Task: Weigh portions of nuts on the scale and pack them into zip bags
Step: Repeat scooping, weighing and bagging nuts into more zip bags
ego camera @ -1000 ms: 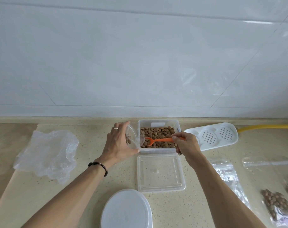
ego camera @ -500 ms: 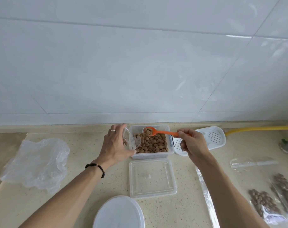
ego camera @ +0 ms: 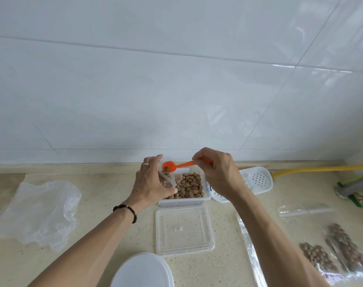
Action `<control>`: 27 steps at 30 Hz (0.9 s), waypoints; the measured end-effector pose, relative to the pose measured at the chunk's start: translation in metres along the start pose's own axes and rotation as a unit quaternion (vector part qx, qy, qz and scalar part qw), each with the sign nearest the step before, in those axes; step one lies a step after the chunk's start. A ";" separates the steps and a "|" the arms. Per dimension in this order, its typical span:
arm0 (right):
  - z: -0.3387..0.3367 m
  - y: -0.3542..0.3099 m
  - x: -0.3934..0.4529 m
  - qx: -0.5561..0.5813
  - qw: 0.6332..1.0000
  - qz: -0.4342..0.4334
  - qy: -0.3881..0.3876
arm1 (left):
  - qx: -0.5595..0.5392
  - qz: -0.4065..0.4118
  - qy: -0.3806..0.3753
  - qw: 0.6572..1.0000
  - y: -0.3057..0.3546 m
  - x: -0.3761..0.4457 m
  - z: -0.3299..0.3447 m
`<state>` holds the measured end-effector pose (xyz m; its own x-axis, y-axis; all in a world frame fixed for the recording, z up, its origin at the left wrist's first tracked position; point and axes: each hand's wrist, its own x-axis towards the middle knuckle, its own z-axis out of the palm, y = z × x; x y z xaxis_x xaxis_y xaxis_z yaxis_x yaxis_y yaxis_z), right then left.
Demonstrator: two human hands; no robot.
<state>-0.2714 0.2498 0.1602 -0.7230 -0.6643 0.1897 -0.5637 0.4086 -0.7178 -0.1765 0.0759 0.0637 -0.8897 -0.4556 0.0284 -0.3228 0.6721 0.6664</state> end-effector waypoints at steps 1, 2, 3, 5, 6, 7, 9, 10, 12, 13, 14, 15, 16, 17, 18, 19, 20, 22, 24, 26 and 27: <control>-0.001 -0.001 0.000 -0.009 1.000 -0.015 0.000 | -0.002 -0.003 0.001 1.000 -0.001 0.000 0.000; -0.001 -0.001 -0.001 -0.022 0.999 -0.032 -0.001 | -0.005 -0.006 0.001 1.000 -0.001 0.001 0.000; -0.003 -0.001 -0.002 -0.032 0.999 -0.045 0.001 | -0.007 -0.007 0.000 1.000 -0.002 0.001 0.000; -0.006 0.002 -0.002 -0.028 0.999 -0.040 0.016 | -0.011 -0.008 -0.003 1.000 -0.002 0.002 0.001; -0.007 0.004 -0.001 -0.020 0.999 -0.029 0.020 | -0.011 -0.009 -0.003 1.000 -0.003 0.002 0.002; -0.008 0.006 -0.002 -0.010 1.000 -0.017 0.025 | -0.010 -0.012 -0.004 1.000 -0.004 0.002 0.003; -0.008 0.011 -0.004 0.017 0.999 0.015 0.047 | -0.008 -0.015 -0.006 1.000 -0.006 0.001 0.004; -0.008 0.015 -0.005 0.029 0.997 0.035 0.066 | -0.006 -0.015 -0.007 1.000 -0.008 0.001 0.005; -0.006 0.028 -0.006 0.025 0.992 0.072 0.103 | -0.002 -0.016 -0.010 1.000 -0.012 -0.002 0.006; -0.005 0.036 -0.007 0.000 0.991 0.080 0.111 | 0.001 -0.016 -0.010 1.000 -0.014 -0.003 0.006; -0.002 0.044 -0.008 -0.035 0.990 0.078 0.111 | 0.005 -0.018 -0.010 1.000 -0.016 -0.005 0.005; 0.002 0.052 -0.010 -0.072 0.989 0.074 0.104 | 0.011 -0.019 -0.012 1.000 -0.019 -0.007 0.004; 0.006 0.059 -0.012 -0.105 0.988 0.071 0.090 | 0.015 -0.019 -0.014 1.000 -0.021 -0.009 0.004; 0.012 0.066 -0.014 -0.133 0.986 0.073 0.073 | 0.018 -0.017 -0.016 1.000 -0.024 -0.011 0.003; 0.018 0.073 -0.016 -0.153 0.984 0.080 0.054 | 0.020 -0.015 -0.017 1.000 -0.027 -0.013 0.002; 0.023 0.078 -0.018 -0.162 0.982 0.094 0.036 | 0.021 -0.011 -0.017 1.000 -0.029 -0.016 0.001; 0.027 0.080 -0.020 -0.159 0.980 0.116 0.022 | 0.021 -0.009 -0.018 1.000 -0.031 -0.017 0.000; 0.033 0.083 -0.022 -0.120 0.978 0.171 0.000 | 0.020 -0.005 -0.020 1.000 -0.033 -0.020 0.000; 0.039 0.083 -0.023 -0.056 0.974 0.220 -0.021 | 0.023 -0.007 -0.024 0.999 -0.036 -0.023 0.002; 0.044 0.085 -0.026 0.019 0.964 0.265 -0.017 | 0.027 -0.012 -0.029 0.999 -0.038 -0.025 0.003; 0.046 0.086 -0.028 0.055 0.956 0.287 -0.008 | 0.028 -0.014 -0.029 0.999 -0.039 -0.026 0.004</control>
<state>-0.2817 0.2747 0.0622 -0.8939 -0.3601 -0.2671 -0.0293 0.6413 -0.7667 -0.1419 0.0633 0.0342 -0.8972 -0.4404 -0.0343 -0.3637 0.6925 0.6230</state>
